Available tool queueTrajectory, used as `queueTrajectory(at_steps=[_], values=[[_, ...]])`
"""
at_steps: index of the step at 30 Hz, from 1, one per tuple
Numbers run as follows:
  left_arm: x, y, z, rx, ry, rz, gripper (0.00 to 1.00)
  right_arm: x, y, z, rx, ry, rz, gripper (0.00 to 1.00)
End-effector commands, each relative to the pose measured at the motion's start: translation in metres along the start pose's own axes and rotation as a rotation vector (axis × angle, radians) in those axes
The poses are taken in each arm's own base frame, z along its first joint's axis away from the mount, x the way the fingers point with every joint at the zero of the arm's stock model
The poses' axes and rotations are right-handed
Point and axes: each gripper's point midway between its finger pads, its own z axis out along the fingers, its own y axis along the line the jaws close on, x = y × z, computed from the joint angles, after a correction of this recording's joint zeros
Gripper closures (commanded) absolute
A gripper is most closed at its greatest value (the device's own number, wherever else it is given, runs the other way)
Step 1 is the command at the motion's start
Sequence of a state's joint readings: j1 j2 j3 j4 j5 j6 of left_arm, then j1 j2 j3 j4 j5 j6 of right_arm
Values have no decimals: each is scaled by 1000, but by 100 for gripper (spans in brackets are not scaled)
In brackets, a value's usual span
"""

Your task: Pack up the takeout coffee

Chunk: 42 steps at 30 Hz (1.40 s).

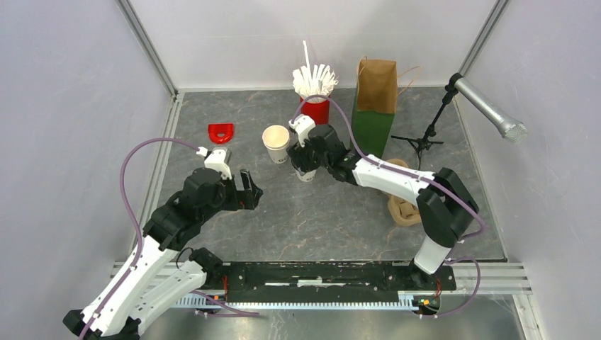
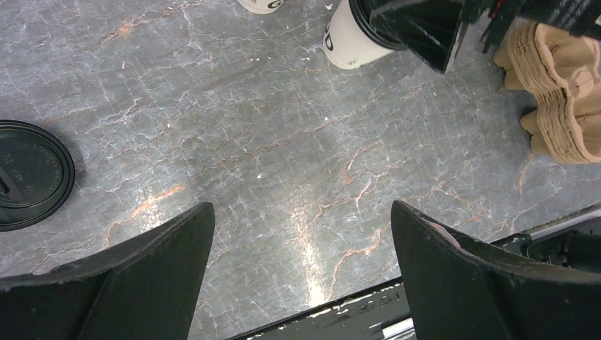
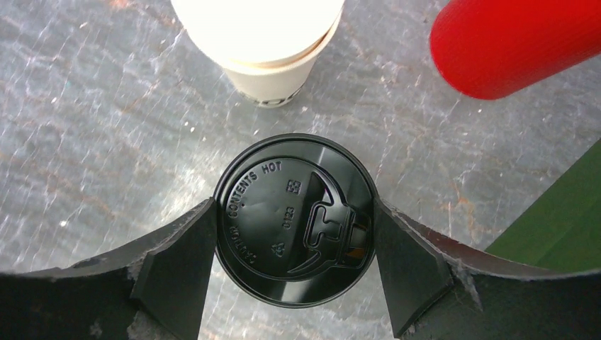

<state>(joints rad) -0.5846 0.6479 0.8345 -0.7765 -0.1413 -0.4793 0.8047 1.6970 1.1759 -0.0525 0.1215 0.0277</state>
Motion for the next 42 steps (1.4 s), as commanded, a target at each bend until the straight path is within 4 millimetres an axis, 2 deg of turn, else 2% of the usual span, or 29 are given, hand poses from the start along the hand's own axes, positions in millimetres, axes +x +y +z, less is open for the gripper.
queueTrajectory(at_steps=[1, 4, 7, 12, 16, 18, 20, 23, 25, 29, 31, 38, 42], values=[[-7, 4, 1, -18, -30, 27, 0, -23, -9, 16, -16, -40, 4, 24], [-7, 4, 1, -20, -32, 28, 0, -30, -18, 14, 15, -38, 10, 12], [-7, 4, 1, -19, -31, 26, 0, -42, -23, 4, 32, -53, 15, 2], [-6, 4, 2, -17, -26, 27, 0, -75, -30, -27, 41, -120, 20, 2], [-7, 4, 1, -14, -32, 26, 0, -105, -41, -64, 77, -200, 32, 2], [-7, 4, 1, -12, -31, 25, 0, -120, -56, -86, 143, -244, 47, 2], [-6, 3, 1, -11, -28, 27, 0, -130, -80, -105, 250, -260, 28, 2], [-6, 2, 1, -6, -26, 27, 0, -131, -116, -130, 432, -242, 22, 2], [-5, 3, 1, -6, -27, 28, 0, -128, -137, -143, 539, -222, 12, 6], [-6, 2, -1, -2, -33, 25, 0, -129, -163, -146, 604, -198, 28, 18], [-6, 2, -1, 1, -34, 24, 0, -133, -171, -141, 604, -198, 43, 22], [-5, 1, -1, 4, -31, 25, 0, -140, -197, -108, 600, -174, 89, 25], [-5, 1, 0, 5, -28, 25, 0, -141, -213, -93, 619, -164, 120, 30]])
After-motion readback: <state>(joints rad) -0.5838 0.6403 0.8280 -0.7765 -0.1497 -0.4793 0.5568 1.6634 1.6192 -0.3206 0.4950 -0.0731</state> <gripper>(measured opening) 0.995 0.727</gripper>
